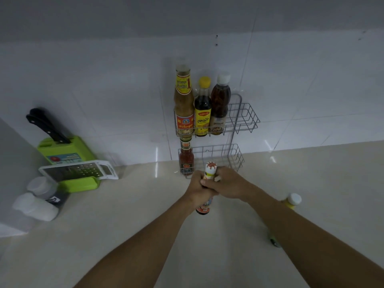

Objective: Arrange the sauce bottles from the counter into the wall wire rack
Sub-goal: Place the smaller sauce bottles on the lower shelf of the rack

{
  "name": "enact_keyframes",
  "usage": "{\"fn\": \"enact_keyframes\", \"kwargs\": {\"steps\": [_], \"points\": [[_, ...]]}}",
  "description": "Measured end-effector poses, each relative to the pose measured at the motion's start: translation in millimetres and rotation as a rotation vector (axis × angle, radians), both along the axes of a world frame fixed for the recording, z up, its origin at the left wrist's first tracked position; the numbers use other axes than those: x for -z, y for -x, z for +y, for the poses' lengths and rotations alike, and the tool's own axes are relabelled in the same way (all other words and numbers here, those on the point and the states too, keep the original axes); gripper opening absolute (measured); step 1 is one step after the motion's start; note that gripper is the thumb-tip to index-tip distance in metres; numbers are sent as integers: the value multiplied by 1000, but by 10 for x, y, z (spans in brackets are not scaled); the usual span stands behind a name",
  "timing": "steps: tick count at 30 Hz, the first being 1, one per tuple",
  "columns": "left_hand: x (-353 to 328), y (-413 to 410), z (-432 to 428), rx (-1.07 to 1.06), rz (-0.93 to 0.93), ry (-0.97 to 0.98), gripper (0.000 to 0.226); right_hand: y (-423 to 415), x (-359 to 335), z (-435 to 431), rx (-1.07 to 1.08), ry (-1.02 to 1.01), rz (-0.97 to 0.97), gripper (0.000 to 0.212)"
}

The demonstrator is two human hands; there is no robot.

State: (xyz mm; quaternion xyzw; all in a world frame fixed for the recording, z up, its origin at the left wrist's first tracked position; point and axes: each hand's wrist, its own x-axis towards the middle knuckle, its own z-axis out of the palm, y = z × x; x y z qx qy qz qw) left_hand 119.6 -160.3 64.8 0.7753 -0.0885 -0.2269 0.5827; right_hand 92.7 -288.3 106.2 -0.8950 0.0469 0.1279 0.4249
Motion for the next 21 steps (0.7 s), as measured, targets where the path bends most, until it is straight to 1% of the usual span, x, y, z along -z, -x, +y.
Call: {"fn": "enact_keyframes", "kwargs": {"steps": [1, 3, 4, 7, 11, 14, 16, 17, 19, 21], "points": [[20, -9, 20, 4, -18, -8, 34, -2, 28, 15, -2, 6, -43, 25], [148, -79, 74, -50, -18, -36, 46, -45, 8, 32, 3, 15, -142, 15], [214, -105, 116, -86, -22, -84, 53, -98, -13, 26, 14, 34, -189, 12], [348, -174, 237, -148, -105, -247, 62, -293, -113, -34, 68, 116, -323, 18], [322, -347, 280, -219, -29, -268, 74, -500, -188, -99, 77, 150, -465, 24], [265, -488, 255, -222, 22, -265, 76, -629, -146, -102, 38, 185, -492, 25], [260, -564, 229, -187, 23, -182, 72, -702, -49, -89, 12, 179, -470, 25], [274, -596, 222, -177, 40, -151, 74, -734, 3, -82, 12, 168, -451, 25], [327, -640, 225, -169, 96, -127, 79, -804, 116, -65, 37, 137, -418, 25], [369, -659, 247, -167, 115, -95, 77, -881, 209, -53, 80, 89, -386, 28]]}}
